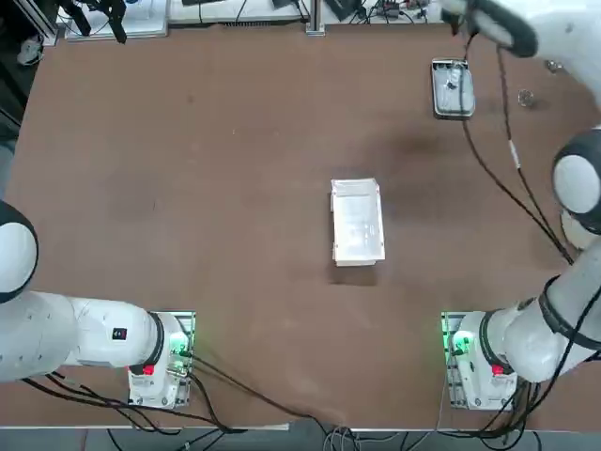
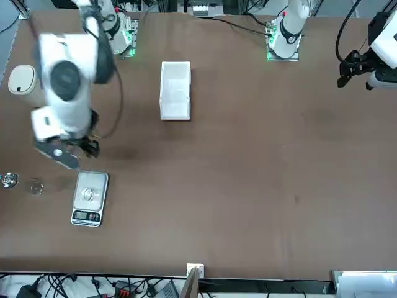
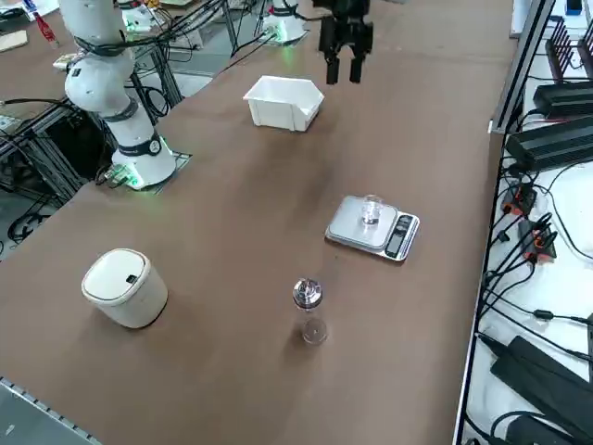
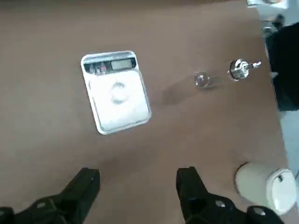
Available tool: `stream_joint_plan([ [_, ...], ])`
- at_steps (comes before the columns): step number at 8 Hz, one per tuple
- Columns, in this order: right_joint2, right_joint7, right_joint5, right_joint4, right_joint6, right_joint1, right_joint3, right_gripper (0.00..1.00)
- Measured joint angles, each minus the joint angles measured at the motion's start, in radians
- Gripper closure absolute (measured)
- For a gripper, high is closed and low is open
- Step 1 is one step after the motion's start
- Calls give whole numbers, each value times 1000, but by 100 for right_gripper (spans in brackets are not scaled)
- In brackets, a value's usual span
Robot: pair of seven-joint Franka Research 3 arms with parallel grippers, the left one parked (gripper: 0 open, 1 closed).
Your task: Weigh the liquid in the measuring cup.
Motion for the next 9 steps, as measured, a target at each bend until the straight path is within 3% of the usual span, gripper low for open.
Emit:
stream_joint_plan([
  [4, -146, -425, 235, -15, -86, -191, -3, 0],
  [9, -387, -455, 394, -199, -105, -220, 5, 0],
])
